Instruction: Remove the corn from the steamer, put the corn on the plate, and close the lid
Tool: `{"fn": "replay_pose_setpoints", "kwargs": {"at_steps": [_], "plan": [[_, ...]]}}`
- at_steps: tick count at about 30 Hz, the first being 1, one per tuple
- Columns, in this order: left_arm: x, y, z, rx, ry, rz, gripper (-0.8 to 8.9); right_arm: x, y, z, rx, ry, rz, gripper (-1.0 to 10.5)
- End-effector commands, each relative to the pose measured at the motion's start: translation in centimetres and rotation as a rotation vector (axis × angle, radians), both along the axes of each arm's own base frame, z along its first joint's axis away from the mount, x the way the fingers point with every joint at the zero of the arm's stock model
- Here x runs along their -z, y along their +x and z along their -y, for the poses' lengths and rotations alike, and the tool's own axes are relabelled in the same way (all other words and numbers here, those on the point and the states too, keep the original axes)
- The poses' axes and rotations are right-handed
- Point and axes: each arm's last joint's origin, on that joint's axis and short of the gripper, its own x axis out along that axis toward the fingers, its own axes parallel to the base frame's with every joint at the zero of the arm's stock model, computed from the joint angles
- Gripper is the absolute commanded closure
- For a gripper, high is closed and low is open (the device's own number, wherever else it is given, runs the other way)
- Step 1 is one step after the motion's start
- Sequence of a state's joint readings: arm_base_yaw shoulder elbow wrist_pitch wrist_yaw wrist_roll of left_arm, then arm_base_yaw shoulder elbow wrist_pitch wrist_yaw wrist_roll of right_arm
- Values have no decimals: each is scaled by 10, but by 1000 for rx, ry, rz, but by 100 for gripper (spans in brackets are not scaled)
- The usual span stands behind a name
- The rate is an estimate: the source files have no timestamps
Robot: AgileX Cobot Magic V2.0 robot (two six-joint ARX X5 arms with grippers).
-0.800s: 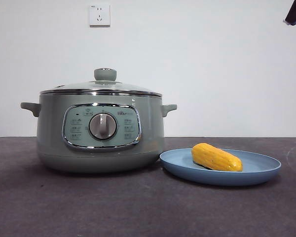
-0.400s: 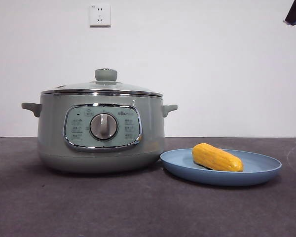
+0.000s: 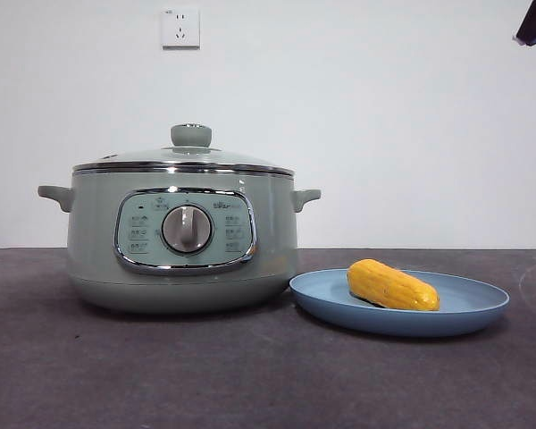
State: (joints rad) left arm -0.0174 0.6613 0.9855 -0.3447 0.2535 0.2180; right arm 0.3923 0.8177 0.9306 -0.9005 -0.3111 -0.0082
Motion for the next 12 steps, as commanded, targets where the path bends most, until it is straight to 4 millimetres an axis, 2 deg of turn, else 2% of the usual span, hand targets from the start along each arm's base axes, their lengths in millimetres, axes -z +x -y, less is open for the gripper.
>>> {"fn": "replay_pose_setpoints", "kwargs": {"at_steps": [1,8,12], "plan": [[36,-8,-8,-82,16,33,817,2,0,0,-3,-6,-2,942],[118,-23,-19,-220,3,49,817,2,0,0,-3,-6,-2,942],[155,-27,-22,-255,-7,11,817,2,0,0,-3,-6,-2,942]]}}
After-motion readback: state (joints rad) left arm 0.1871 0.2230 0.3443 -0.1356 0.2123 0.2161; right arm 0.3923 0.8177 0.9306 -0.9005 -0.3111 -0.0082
